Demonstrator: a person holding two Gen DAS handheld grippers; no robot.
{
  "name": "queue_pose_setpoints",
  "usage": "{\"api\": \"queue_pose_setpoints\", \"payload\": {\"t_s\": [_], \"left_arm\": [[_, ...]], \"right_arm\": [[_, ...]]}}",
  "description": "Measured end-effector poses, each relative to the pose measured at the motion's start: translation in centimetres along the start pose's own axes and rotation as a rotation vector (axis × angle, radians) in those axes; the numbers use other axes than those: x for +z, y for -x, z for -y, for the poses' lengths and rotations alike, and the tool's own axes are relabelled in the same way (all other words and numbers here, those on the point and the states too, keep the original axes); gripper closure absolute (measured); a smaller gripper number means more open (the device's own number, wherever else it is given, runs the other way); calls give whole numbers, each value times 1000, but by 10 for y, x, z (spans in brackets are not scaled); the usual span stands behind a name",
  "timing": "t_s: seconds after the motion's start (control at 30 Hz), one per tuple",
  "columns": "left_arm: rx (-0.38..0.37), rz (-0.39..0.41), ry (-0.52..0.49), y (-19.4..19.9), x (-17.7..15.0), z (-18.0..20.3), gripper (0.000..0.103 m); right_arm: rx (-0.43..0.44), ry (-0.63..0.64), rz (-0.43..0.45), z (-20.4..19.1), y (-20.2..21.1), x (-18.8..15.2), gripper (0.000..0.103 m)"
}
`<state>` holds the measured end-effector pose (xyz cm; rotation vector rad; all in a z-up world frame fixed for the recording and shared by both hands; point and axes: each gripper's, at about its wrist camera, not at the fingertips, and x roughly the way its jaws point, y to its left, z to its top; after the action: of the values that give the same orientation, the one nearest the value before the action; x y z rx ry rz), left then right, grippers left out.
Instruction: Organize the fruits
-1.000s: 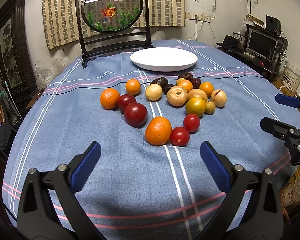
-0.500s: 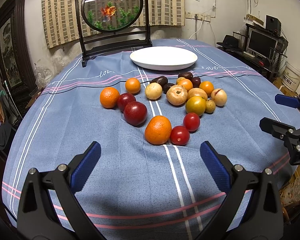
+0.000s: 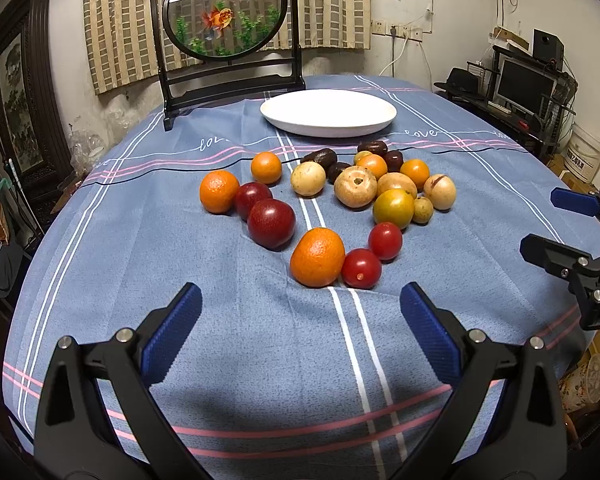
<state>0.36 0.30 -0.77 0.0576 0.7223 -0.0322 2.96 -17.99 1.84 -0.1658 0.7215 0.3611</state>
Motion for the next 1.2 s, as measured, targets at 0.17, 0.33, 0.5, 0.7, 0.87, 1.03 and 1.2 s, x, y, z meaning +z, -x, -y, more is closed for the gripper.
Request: {"api": "queue_pose_setpoints", "payload": {"t_s": [0.17, 0.33, 0.5, 0.7, 0.87, 1.03, 1.2], "left_arm": [[0, -1, 1, 0, 0, 0, 2], [-1, -3, 1, -1, 0, -1, 2], [0, -11, 5, -4, -1, -2, 2], [-1, -29, 12, -9, -1, -4, 2], [-1, -39, 14, -12, 0, -5, 2], [-19, -46, 20, -14, 1, -7, 2], [-48, -45, 14, -19, 1, -8, 2]], "right_arm": [[-1, 1, -2, 1, 0, 2, 1], [0, 5, -1, 0, 0, 2, 1], [-2, 8, -4, -1, -1, 3, 1], [15, 12, -20, 0, -4, 4, 1], [34, 7, -22, 2, -7, 6, 1], [49, 14, -8, 2, -8, 7, 1], [25, 25, 1, 3, -14, 9, 1]]}}
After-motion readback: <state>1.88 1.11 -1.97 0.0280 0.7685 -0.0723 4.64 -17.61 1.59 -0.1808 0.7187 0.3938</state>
